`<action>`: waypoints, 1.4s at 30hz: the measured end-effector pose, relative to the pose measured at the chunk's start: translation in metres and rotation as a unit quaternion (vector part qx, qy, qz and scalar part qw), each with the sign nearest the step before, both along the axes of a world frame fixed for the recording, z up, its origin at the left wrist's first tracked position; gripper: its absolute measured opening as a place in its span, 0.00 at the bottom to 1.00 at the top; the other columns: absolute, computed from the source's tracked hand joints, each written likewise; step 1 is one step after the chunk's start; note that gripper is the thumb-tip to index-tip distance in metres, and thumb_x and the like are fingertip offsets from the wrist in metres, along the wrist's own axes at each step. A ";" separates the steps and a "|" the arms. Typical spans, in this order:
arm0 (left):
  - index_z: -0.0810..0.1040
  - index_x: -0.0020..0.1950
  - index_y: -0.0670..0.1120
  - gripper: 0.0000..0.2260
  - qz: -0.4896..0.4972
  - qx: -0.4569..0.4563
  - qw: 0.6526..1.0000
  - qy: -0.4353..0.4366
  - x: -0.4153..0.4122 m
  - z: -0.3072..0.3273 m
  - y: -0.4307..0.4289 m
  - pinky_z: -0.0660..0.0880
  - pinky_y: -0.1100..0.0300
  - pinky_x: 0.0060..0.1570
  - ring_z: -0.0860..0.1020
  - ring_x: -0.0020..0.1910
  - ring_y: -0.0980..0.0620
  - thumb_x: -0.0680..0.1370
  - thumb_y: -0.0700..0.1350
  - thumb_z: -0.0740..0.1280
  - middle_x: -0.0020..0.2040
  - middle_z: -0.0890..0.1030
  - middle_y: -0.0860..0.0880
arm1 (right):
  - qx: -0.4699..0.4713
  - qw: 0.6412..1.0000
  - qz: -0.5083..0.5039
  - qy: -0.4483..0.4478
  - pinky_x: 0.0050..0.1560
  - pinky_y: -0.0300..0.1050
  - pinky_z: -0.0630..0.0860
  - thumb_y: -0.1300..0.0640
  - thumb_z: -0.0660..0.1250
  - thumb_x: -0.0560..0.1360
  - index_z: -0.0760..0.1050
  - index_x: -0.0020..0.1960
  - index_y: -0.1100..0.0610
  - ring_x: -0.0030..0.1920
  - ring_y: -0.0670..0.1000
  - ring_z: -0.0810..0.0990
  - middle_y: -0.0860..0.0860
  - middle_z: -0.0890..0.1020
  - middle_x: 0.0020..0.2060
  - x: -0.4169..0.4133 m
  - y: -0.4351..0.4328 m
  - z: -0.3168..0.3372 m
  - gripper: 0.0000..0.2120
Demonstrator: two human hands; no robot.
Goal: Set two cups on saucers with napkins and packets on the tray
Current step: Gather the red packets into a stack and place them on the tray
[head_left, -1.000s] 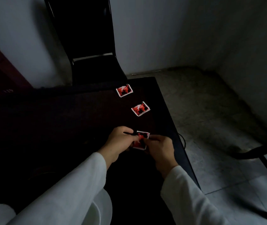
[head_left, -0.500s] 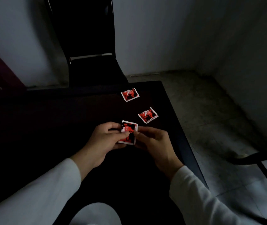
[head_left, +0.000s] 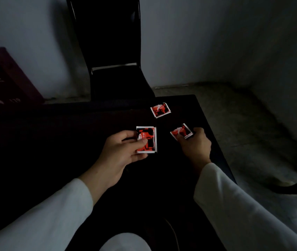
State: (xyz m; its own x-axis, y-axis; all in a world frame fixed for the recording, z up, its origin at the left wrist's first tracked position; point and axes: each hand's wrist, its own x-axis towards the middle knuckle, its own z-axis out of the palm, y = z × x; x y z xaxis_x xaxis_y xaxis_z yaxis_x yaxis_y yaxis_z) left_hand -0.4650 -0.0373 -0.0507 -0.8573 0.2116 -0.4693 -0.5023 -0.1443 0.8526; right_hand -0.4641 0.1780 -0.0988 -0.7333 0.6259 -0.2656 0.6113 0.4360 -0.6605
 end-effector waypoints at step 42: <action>0.80 0.61 0.41 0.13 0.041 0.036 0.998 0.007 -0.037 -0.025 -0.012 0.83 0.56 0.44 0.87 0.49 0.45 0.77 0.35 0.72 0.50 0.87 0.41 | 0.106 0.993 0.036 -0.023 0.68 0.65 0.63 0.35 0.63 0.77 0.66 0.75 0.53 0.71 0.63 0.69 0.61 0.72 0.70 -0.079 -0.026 -0.023 0.34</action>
State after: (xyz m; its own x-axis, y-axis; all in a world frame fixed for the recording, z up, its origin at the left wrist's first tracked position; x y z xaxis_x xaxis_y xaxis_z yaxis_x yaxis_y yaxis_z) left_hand -0.5016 -0.0489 -0.0759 -0.8797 0.1729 -0.4430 -0.4741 -0.2449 0.8458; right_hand -0.5436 0.1524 -0.1217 -0.7686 0.6172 -0.1681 0.6008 0.6063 -0.5210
